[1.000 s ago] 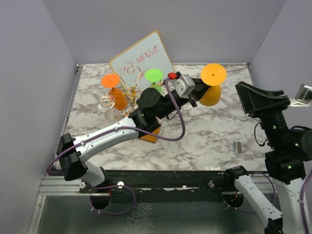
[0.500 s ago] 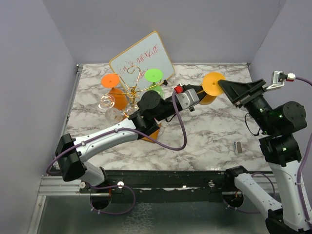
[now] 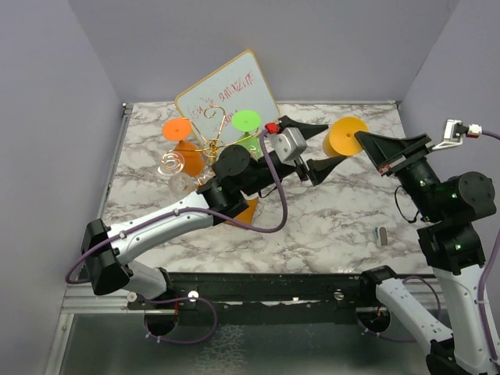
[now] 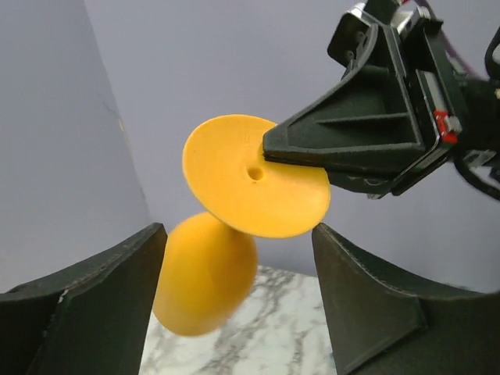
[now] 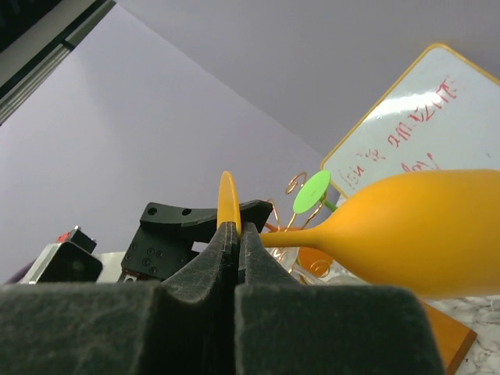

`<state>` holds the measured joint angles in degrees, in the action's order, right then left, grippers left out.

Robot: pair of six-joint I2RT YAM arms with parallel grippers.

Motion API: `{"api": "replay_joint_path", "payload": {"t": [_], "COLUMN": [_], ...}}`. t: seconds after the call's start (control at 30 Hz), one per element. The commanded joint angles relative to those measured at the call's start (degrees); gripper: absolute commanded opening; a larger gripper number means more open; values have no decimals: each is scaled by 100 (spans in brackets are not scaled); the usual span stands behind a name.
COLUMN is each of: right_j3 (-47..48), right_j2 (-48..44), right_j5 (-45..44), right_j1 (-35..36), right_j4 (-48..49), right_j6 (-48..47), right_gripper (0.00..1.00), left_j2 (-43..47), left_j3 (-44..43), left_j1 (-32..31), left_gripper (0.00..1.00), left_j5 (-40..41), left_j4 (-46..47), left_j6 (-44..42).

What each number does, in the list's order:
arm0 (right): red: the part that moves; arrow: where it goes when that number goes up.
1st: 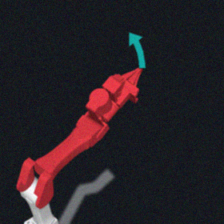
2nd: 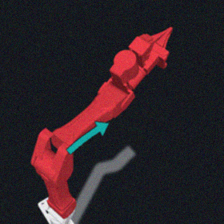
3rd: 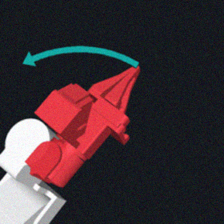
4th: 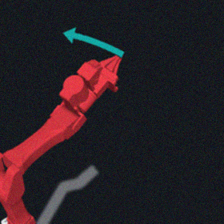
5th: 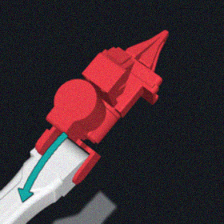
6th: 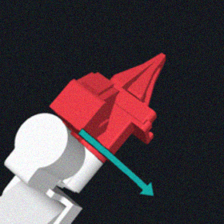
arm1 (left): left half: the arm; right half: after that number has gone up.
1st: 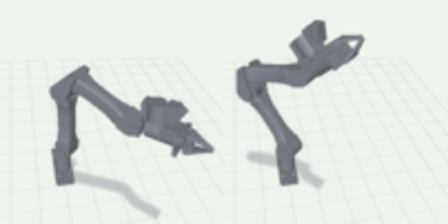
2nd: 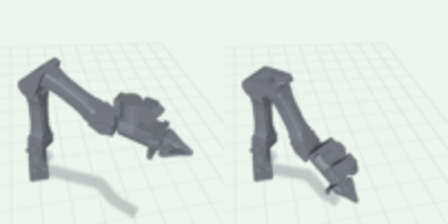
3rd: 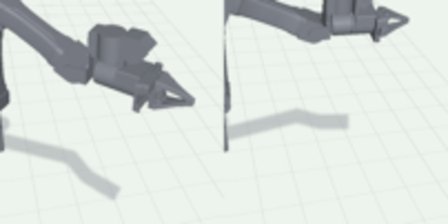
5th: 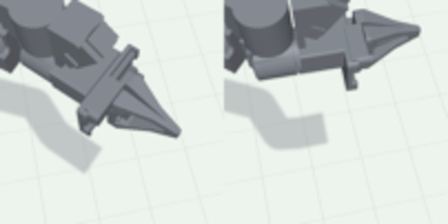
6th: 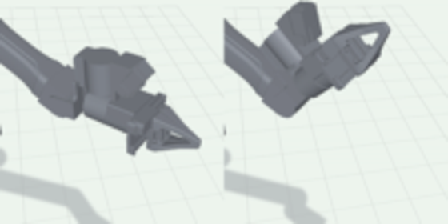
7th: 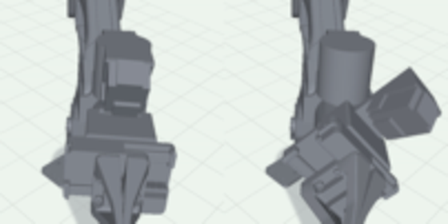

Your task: Place the wine glass upside down on the wine glass rack

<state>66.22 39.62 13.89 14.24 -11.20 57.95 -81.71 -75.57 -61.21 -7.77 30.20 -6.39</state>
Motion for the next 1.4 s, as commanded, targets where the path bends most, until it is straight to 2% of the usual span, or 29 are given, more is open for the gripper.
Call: {"api": "replay_joint_path", "payload": {"t": [0.0,0.17,0.27,0.43,0.67,0.77,0.9,1.2,1.3,1.33,1.37], "right_j3": [-191,-462,-722,-851,-851,-849,-854,-903,-923,-928,-937], "right_j2": [-218,-431,-617,-738,-779,-765,-715,-515,-495,-492,-505], "right_j5": [-453,-267,-96,249,512,607,675,1036,1088,1088,1077], "right_j1": [0,0,0,0,0,0,0,0,0,0,0], "right_j4": [235,599,914,1198,1410,1452,1494,1785,1811,1819,1835], "right_j6": [-517,-925,-1037,-1107,-1140,-1121,-1091,-1015,-1003,-1009,-1020], "right_gripper": [1,1,1,1,1,1,1,1,2,8,16], "left_j2": [457,166,-2,-146,-127,-121,-219,-172,-161,-161,-153], "left_j3": [-199,-1380,-1743,-1865,-1737,-1654,-1806,-1941,-1972,-1990,-2005], "left_j1": [-5,66,219,584,714,716,723,751,766,780,800], "left_gripper": [79,83,83,81,77,73,55,27,6,0,0], "left_j5": [113,-175,-526,-1155,-1079,-1423,-1962,-2106,-2158,-2166,-2172], "left_j4": [-539,-2373,-2872,-2958,-3073,-2792,-2771,-2947,-2902,-2904,-2901], "left_j6": [2006,3341,3949,4731,4876,5003,4984,4810,4799,4790,4788]}}
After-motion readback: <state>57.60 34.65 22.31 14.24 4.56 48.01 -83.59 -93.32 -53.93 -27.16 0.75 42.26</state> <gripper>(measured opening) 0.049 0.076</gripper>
